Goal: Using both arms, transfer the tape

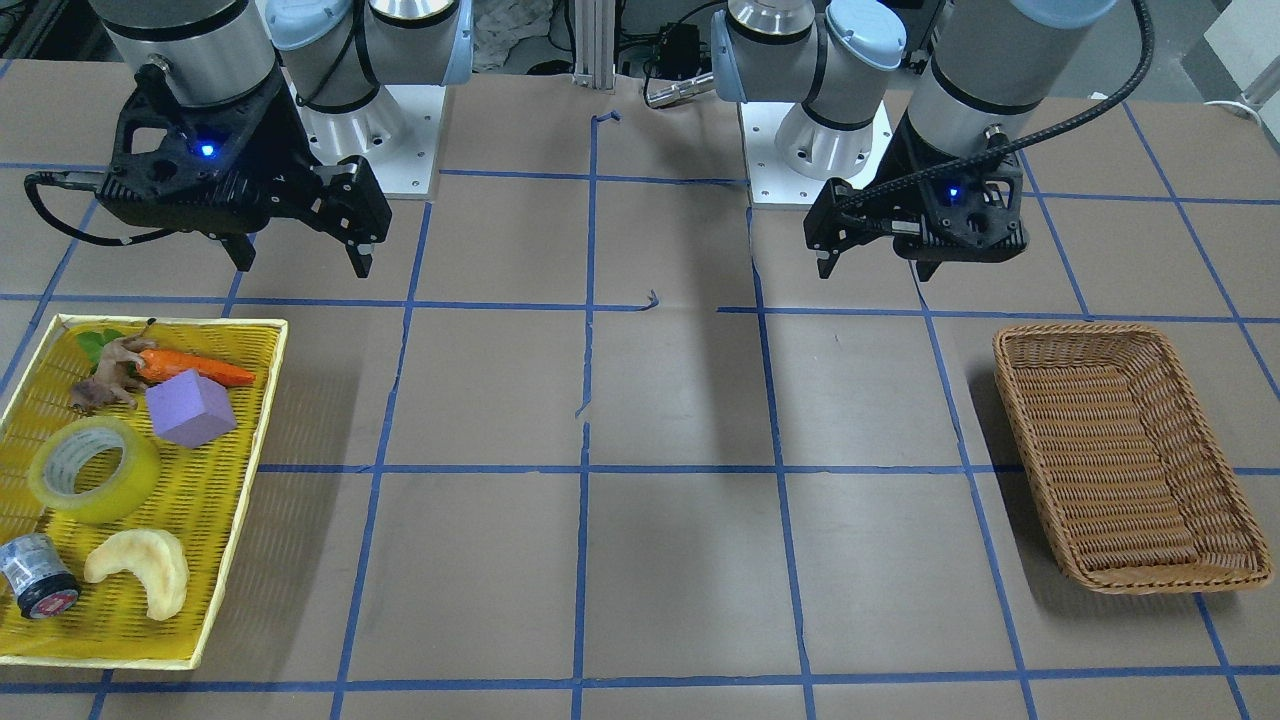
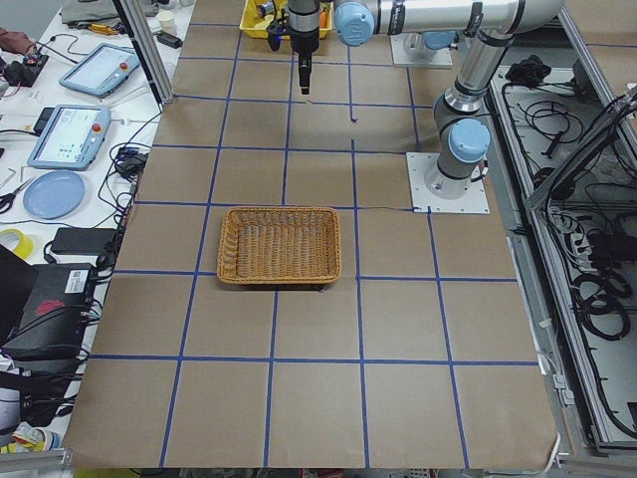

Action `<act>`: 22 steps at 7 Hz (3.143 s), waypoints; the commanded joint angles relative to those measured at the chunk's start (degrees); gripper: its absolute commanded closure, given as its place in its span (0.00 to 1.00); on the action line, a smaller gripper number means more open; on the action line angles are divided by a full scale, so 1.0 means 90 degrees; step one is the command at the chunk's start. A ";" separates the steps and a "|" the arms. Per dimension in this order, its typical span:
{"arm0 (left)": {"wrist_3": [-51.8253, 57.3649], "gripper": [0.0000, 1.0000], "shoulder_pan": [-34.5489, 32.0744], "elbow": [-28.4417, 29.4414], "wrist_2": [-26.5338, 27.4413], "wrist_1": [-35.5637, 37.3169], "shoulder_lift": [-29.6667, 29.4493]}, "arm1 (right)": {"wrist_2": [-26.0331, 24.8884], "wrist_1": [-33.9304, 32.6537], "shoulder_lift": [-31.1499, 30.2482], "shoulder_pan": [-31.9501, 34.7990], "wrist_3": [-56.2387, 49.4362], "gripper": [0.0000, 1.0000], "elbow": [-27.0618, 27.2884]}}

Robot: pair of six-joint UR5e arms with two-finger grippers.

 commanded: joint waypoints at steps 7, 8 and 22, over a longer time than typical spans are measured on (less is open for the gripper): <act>0.0000 0.00 0.0010 0.0000 0.0090 0.0010 -0.0007 | -0.0039 0.0040 0.0029 -0.0010 -0.0090 0.00 -0.0006; 0.0000 0.00 0.0010 0.0000 0.0090 0.0020 -0.0007 | -0.0020 0.0069 0.0029 -0.0010 -0.0148 0.00 -0.0026; -0.0010 0.00 0.0019 -0.0010 0.0100 0.0020 -0.0007 | -0.0391 -0.1862 0.1756 -0.3151 -0.8438 0.00 0.0818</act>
